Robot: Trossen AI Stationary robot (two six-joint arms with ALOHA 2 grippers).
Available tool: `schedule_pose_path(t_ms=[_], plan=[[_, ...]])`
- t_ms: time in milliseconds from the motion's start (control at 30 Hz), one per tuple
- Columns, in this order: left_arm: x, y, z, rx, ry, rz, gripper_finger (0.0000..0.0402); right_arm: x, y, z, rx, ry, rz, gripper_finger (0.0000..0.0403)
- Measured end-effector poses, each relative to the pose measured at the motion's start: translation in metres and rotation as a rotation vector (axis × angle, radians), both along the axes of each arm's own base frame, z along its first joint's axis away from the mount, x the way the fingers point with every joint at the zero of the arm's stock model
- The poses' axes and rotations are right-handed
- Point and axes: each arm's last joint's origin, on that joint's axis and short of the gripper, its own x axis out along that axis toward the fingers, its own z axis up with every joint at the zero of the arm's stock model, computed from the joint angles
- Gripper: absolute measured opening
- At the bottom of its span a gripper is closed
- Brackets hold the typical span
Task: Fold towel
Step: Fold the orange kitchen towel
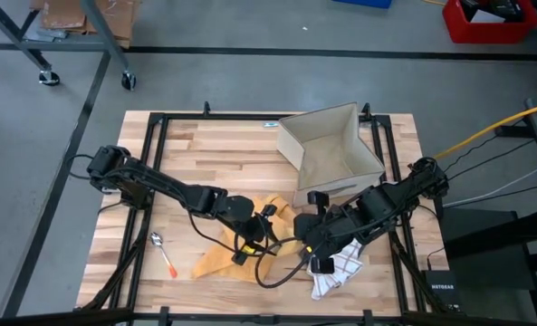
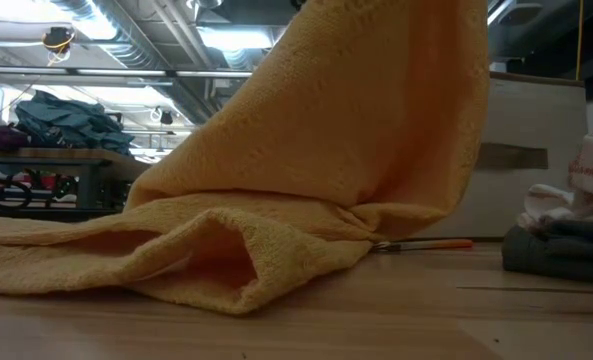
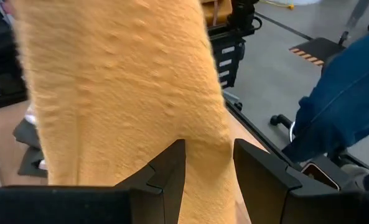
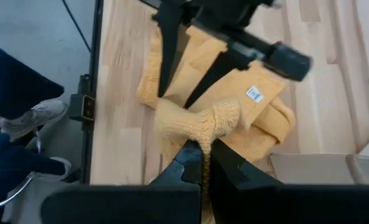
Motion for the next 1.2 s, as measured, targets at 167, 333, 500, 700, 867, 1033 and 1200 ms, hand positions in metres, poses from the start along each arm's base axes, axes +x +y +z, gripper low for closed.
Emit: schedule_pose_path(t_ms=[167,333,500,700,867,1033,1200], plan=[[-0.002,0.001,0.008,0.005,-0.047,0.017,0.0127,0.0,0.001,0.0,0.019,0.012,0.014,0.001],[-0.001,0.004,0.008,0.062,-0.059,0.113,0.0127,-0.001,0.001,0.0,0.024,0.015,0.017,0.001],[-0.001,0.005,0.008,0.047,-0.053,0.148,0.0127,-0.004,0.006,0.0,0.041,0.024,0.041,0.001],[0.0,0.004,0.007,0.041,-0.048,0.147,0.0127,-0.011,0.028,-0.004,0.029,0.021,0.099,0.001],[0.001,0.004,0.012,0.049,-0.107,0.135,0.0127,-0.014,0.044,-0.007,0.019,-0.006,0.13,0.001],[0.003,-0.001,0.021,-0.003,-0.197,0.07,0.0127,-0.01,0.057,-0.02,-0.005,0.024,0.148,0.001],[0.003,-0.004,0.024,0.042,-0.265,0.031,0.0127,-0.004,0.069,-0.035,-0.014,0.062,0.167,0.001]])
